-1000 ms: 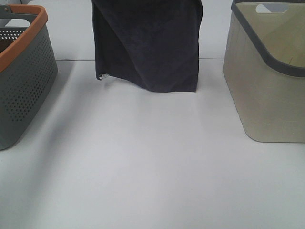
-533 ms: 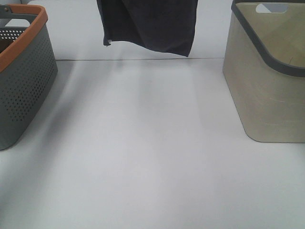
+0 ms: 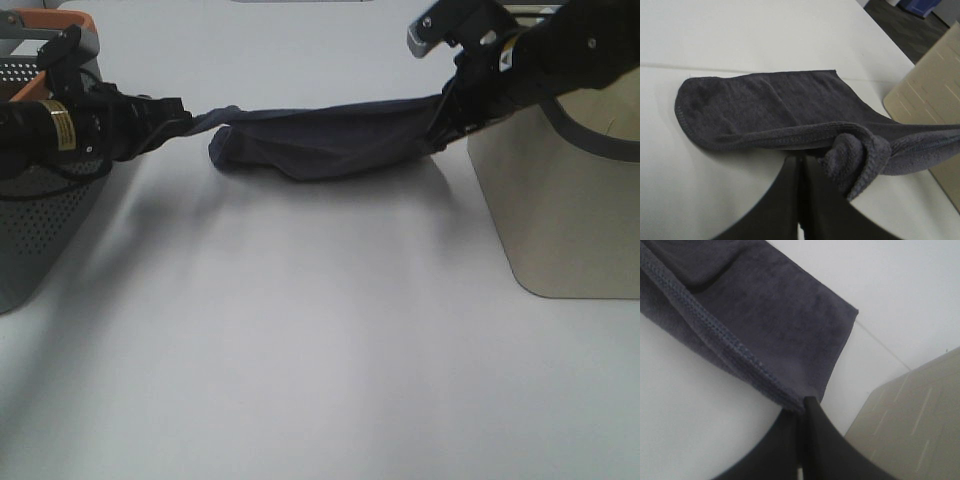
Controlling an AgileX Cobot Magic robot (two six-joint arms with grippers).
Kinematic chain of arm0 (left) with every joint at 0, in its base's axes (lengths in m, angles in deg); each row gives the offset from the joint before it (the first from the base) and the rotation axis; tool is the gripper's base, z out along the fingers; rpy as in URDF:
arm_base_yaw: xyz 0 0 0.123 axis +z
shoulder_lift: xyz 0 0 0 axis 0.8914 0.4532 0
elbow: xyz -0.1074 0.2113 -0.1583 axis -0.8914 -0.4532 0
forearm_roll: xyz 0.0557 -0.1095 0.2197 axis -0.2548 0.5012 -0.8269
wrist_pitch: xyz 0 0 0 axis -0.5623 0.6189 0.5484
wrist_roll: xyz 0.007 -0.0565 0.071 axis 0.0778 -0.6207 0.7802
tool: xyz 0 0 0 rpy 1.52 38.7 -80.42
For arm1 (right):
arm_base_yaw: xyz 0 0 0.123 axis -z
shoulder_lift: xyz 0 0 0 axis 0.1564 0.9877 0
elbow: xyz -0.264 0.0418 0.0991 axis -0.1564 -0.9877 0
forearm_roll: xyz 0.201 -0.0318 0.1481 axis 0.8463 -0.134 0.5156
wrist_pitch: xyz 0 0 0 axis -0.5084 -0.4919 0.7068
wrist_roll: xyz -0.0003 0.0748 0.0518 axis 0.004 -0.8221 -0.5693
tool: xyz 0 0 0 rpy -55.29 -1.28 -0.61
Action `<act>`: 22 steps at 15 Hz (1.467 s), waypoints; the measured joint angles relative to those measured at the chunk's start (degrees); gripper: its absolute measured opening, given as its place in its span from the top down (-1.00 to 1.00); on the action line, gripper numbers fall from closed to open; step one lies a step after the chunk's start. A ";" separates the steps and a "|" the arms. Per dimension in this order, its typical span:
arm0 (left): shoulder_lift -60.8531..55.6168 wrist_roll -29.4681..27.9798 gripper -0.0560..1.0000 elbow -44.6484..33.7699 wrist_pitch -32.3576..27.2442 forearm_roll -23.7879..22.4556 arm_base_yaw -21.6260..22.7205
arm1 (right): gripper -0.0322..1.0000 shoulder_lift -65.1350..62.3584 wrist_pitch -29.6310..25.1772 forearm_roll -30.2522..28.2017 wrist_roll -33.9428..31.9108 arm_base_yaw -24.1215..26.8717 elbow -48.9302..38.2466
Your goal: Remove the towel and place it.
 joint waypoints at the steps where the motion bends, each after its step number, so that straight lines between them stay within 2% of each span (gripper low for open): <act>1: -0.97 0.00 0.89 -2.52 -0.06 -1.66 0.00 | 0.89 -1.95 2.06 -0.57 0.11 -0.06 -4.01; 5: -4.13 0.11 0.89 -6.07 -7.33 -8.48 -3.15 | 0.89 -8.14 7.56 -1.95 0.52 -0.06 -14.67; 11: -4.24 2.41 0.89 -12.38 -12.43 -9.11 -4.47 | 0.89 -10.03 14.95 -4.24 2.98 -3.78 -23.03; 13: -4.24 2.58 0.89 -12.72 -13.06 -9.05 -4.47 | 0.89 -10.60 15.93 -5.10 4.13 -4.58 -25.15; 15: -4.24 2.64 0.89 -12.72 -13.06 -8.82 -4.47 | 0.89 -10.71 13.98 -4.58 4.64 -4.64 -25.50; 18: -4.24 2.75 0.89 -12.72 -11.80 -8.77 -4.47 | 0.89 -9.51 5.50 -1.89 4.98 -4.58 -23.72; 22: -4.24 2.75 0.89 -12.72 -13.46 -9.34 -4.76 | 0.89 -9.22 2.92 -0.63 4.64 -4.58 -22.57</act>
